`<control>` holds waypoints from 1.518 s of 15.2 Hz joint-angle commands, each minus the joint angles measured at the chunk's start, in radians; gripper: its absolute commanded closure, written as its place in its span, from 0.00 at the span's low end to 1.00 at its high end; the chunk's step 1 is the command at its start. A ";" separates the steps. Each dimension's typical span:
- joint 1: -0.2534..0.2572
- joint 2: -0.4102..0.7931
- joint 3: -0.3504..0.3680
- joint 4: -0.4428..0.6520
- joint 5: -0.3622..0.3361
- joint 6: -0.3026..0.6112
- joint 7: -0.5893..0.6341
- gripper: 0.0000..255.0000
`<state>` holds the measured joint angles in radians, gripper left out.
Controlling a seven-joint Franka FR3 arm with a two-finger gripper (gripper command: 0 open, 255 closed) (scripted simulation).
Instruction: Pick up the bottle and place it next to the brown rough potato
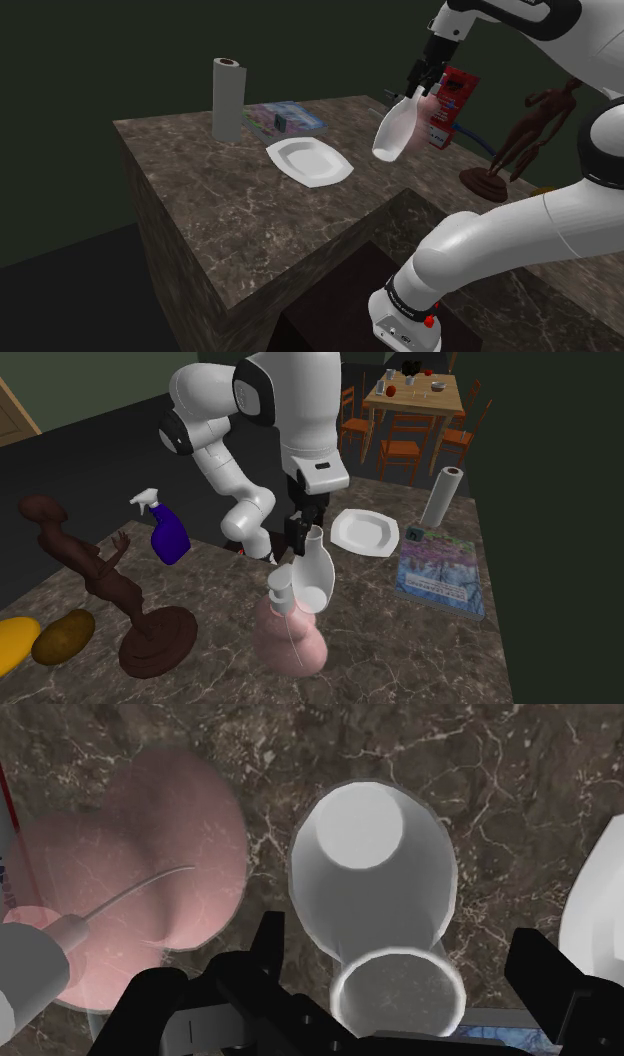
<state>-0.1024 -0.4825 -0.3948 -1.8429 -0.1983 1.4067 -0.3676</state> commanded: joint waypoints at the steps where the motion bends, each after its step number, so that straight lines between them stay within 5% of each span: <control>1: 0.000 0.000 0.000 -0.002 0.000 0.002 0.000 0.00; 4: 0.000 0.000 0.000 -0.002 0.000 0.001 0.000 0.00; 5: 0.000 0.000 0.000 -0.002 0.000 0.001 0.000 1.00; 14: 0.000 0.000 0.000 -0.002 0.000 0.002 0.000 1.00; 23: 0.010 0.068 -0.004 0.185 0.018 -0.118 -0.022 1.00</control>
<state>-0.0933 -0.4229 -0.3982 -1.6817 -0.1823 1.3038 -0.3865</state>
